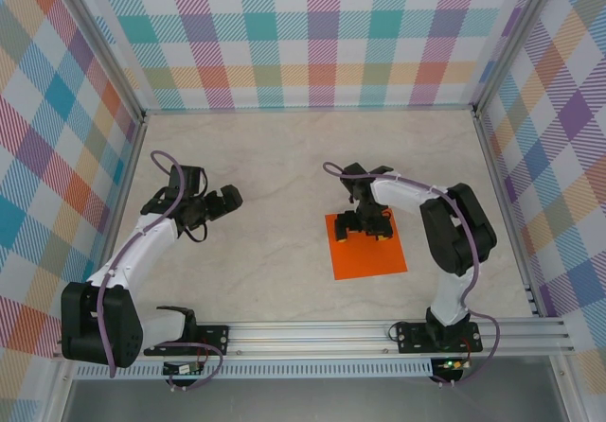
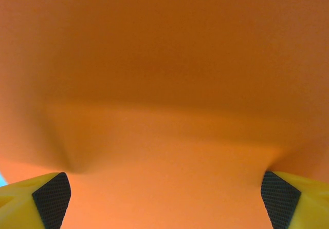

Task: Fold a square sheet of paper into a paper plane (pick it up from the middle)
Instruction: Move the square sheet of paper to the center of the table, then fold the square sheet of paper in half at the center of the table.

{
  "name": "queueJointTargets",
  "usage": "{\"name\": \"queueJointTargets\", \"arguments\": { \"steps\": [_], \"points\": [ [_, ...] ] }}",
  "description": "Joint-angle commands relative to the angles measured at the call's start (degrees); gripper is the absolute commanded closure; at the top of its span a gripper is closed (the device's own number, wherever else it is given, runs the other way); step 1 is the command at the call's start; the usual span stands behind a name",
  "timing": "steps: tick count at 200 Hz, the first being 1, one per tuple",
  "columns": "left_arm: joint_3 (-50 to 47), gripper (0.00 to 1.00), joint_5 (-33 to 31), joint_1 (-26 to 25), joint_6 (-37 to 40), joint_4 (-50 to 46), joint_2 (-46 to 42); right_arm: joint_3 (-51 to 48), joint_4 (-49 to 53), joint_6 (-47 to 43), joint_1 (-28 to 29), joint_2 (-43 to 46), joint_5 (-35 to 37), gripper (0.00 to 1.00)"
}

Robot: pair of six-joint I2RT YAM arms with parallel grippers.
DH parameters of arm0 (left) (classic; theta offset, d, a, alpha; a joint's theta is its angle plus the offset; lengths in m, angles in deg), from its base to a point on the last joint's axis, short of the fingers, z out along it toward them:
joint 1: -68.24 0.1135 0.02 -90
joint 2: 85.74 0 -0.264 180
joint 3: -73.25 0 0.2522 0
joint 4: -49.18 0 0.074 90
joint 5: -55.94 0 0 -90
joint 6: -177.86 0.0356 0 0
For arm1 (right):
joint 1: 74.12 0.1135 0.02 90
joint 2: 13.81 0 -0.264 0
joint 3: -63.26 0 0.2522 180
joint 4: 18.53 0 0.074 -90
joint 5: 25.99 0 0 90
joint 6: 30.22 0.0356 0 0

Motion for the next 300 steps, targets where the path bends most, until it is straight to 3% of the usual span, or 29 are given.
{"name": "queueJointTargets", "arguments": {
  "steps": [1,161,253,283,300],
  "points": [
    [0.41,0.00,-0.16,-0.90,-0.52,-1.59,0.32,-0.18,0.55,0.42,-0.11,-1.35,1.11,0.02],
    [0.76,0.00,-1.15,-1.69,-0.68,-2.32,1.01,-2.91,-3.85,2.51,-0.11,-6.83,0.71,0.13],
    [0.62,0.00,-1.77,-1.75,-0.65,-2.98,0.82,-3.38,-4.85,2.96,-0.11,-6.47,0.63,0.30],
    [0.58,0.00,-1.86,-1.88,-0.71,-3.22,0.79,-2.36,-3.14,3.79,-0.10,-4.21,2.10,0.29],
    [0.48,0.00,-1.84,-1.84,-0.72,-3.16,0.78,-1.51,-1.74,4.29,-0.11,-0.11,3.26,0.22]
  ]
}}
